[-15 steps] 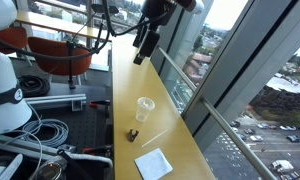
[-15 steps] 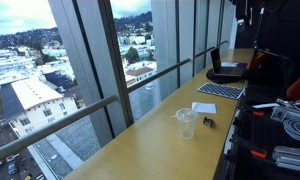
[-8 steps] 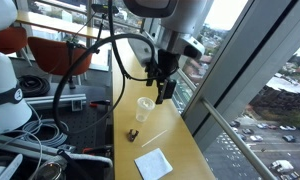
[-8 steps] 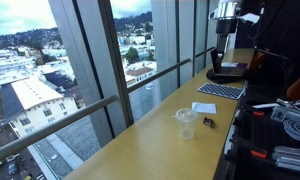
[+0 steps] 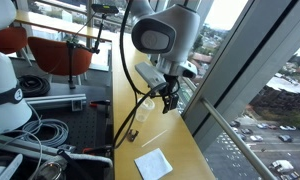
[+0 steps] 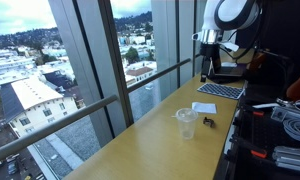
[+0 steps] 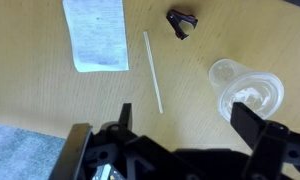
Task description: Put the straw in the plastic cup
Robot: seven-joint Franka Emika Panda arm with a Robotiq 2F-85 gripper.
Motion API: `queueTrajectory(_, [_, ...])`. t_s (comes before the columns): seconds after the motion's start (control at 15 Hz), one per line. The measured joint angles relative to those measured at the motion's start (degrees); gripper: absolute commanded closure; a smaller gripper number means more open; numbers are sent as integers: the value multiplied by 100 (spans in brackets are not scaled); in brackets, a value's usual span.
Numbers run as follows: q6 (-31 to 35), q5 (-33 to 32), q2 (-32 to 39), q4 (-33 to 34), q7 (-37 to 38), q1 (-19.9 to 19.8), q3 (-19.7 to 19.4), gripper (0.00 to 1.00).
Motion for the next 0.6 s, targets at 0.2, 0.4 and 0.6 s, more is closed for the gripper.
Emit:
queueTrajectory(0.2, [0,1,2,55,-43,-14,4,0])
queueTrajectory(0.4, [0,0,13,58,-50,-27,14,0])
queueTrajectory(0.6, [304,176,377,195,-295,-108,124,0])
